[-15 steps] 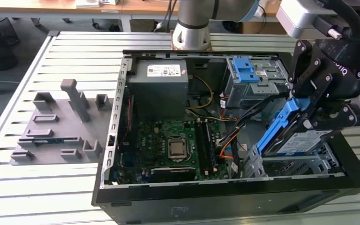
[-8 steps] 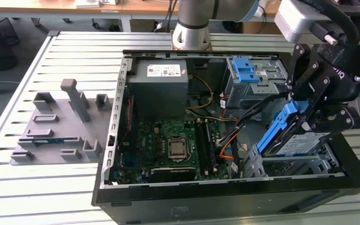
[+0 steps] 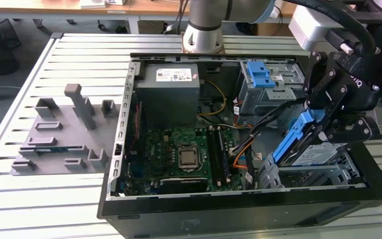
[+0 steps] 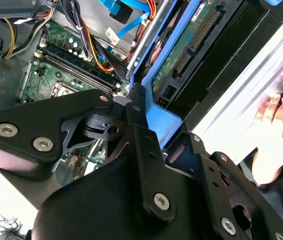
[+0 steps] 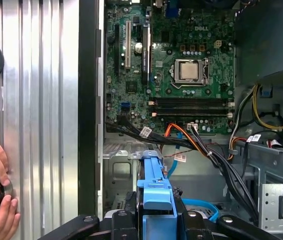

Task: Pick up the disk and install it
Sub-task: 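Insert the disk into the insertion slot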

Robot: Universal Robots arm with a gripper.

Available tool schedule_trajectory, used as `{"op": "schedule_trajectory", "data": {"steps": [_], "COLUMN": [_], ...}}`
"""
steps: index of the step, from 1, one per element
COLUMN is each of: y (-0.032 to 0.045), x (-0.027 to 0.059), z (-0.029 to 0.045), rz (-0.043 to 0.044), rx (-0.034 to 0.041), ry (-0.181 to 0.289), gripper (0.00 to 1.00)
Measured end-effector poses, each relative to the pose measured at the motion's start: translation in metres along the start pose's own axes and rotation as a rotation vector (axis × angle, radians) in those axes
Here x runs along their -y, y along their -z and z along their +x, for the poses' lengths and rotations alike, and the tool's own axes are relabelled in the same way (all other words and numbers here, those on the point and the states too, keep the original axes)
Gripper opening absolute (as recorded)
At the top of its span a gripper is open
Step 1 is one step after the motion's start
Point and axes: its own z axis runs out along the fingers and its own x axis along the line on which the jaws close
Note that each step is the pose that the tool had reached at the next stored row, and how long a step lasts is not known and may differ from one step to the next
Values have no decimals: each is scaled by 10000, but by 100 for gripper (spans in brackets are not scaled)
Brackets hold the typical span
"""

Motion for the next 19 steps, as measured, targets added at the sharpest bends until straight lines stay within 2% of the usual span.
{"op": "schedule_trajectory", "data": {"steps": [19], "y": [-171], "x": [-1], "z": [5], "rz": [0], "rx": [-1], "ry": [0], "gripper": [36]}}
